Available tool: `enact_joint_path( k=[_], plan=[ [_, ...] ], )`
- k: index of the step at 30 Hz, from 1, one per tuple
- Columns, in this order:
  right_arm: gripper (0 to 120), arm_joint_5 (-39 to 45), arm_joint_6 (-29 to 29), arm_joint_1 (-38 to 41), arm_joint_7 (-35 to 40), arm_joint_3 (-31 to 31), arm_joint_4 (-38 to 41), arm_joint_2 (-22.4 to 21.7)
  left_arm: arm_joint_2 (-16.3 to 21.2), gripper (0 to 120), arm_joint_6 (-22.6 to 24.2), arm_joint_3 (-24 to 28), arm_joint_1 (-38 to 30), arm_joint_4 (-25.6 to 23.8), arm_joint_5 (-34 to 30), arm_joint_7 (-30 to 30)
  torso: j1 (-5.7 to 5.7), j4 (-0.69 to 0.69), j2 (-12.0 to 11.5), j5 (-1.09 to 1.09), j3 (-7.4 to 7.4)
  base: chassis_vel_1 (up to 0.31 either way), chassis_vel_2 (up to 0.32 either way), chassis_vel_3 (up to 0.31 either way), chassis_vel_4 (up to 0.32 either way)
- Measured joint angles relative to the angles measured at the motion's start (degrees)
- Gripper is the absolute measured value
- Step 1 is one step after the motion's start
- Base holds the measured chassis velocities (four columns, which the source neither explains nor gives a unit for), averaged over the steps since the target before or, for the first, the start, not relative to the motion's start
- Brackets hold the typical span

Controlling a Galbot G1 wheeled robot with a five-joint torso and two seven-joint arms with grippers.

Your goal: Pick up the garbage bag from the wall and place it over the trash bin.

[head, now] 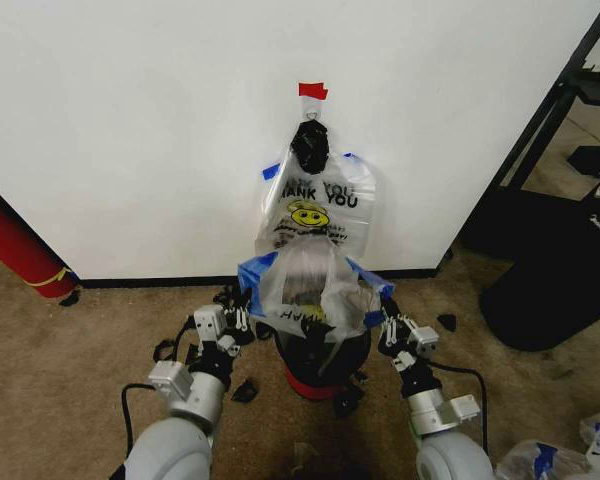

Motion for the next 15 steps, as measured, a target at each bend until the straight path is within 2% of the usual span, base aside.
enact_joint_path(
  k=[4,11,15],
  plan=[
    [0,-0.70,-0.22,-0.56,0.40,-0.02,-0.90,-0.34,-0.88,0,-0.61,1.59,1.19,1.37,1.97,0.14,0.00,-0.01,0.00,0.00,0.00,0.000,0.000,0.000,0.000],
    [0,-0.05,-1.40,0.98,2.15,-0.30,-5.33,-0.04,-5.46,0,-1.26,4.92,0.64,7.19,3.77,-0.92,0.00,-0.01,0.00,0.00,0.00,0.000,0.000,0.000,0.000],
    [0,-0.06,-1.47,0.76,2.38,-0.51,-6.50,-0.17,-6.00,0,-1.32,4.91,1.47,7.81,4.25,-1.72,0.00,-0.01,0.00,0.00,0.00,0.000,0.000,0.000,0.000]
  ],
)
